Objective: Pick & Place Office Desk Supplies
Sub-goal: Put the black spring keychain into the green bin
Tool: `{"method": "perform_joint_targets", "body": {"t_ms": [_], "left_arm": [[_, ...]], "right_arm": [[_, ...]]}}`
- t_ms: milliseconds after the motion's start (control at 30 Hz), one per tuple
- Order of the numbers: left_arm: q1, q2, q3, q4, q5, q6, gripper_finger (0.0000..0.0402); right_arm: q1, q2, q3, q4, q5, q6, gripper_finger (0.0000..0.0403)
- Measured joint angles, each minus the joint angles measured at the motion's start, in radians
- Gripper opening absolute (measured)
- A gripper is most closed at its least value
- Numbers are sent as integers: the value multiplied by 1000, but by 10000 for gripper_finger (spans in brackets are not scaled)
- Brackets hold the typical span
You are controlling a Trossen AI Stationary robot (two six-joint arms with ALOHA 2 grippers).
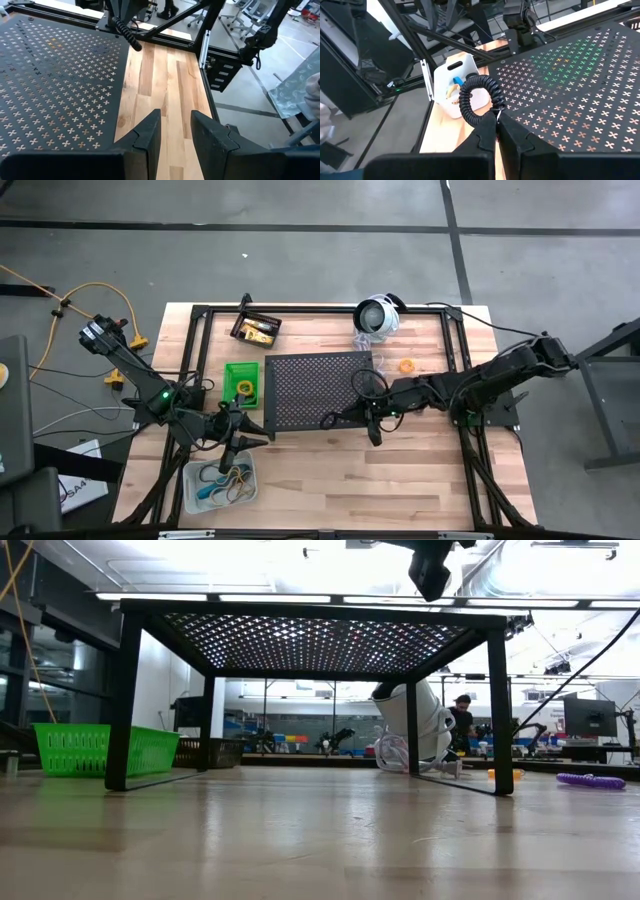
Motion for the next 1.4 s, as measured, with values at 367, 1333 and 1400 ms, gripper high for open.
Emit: {"method": "perform_joint_targets", "body": {"t_ms": [367,1333,1400], "left_arm": [[76,13,0,60,-18,4,102],[550,202,0,437,460,16,102],[562,202,0,444,473,2,102]], "right_arm": [[0,0,-1,10,0,-16,4],[-55,0,-1,44,90,-179,4],[-56,0,-1,49,90,-186,4]]}}
